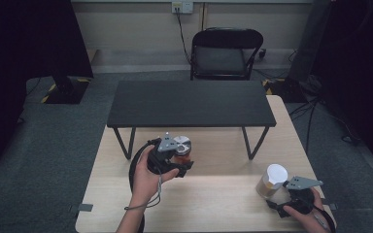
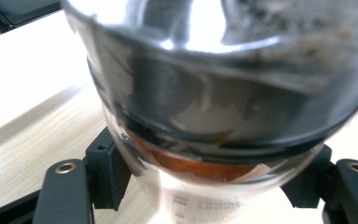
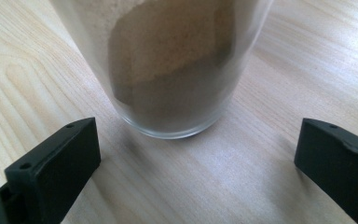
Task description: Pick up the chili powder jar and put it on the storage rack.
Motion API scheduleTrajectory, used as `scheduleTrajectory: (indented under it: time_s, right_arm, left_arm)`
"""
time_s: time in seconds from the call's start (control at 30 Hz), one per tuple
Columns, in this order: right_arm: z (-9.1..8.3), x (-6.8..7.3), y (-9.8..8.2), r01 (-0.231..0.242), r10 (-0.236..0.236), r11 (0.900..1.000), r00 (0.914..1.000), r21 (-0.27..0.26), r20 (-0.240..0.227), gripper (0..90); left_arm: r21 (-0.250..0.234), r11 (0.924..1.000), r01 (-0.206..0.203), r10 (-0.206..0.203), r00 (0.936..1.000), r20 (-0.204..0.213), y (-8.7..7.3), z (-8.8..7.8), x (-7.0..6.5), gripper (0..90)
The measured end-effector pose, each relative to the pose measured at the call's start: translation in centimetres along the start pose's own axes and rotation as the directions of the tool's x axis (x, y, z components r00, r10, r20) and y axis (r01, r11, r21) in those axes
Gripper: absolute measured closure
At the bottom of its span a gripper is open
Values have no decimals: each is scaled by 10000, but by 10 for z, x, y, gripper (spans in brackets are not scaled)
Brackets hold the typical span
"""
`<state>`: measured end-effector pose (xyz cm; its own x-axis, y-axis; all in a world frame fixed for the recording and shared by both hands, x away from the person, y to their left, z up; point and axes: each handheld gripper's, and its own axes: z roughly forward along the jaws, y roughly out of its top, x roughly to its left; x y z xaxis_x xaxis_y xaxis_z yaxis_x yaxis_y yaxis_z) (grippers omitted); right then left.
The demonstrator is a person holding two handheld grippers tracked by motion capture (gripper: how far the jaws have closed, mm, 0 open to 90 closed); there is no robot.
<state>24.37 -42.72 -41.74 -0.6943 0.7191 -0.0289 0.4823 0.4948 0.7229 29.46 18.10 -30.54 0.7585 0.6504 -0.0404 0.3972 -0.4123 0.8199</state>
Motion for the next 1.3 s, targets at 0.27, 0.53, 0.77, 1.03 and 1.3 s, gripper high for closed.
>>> scheduleTrajectory:
  time_s: [0.27,0.53,0.77,1.03,1.3]
  right_arm:
    - [0,0,0,6,-6,10000,10000,-4,0,0]
    - [0,0,0,6,-6,10000,10000,-4,1,0]
    - [0,0,0,0,0,10000,10000,0,0,0]
    - [0,0,0,7,-7,10000,10000,-4,2,0]
    - [0,0,0,6,-6,10000,10000,-3,3,0]
  left_arm:
    - [-110,9997,-199,200,9998,48,18,-9,-1,304]
    - [-124,9994,-335,337,9992,191,34,-14,1,305]
    - [-154,9990,-408,412,9988,278,51,-19,3,304]
    - [-147,9990,-429,432,9988,233,66,-25,7,304]
    - [-140,9990,-415,416,9991,51,81,-32,12,304]
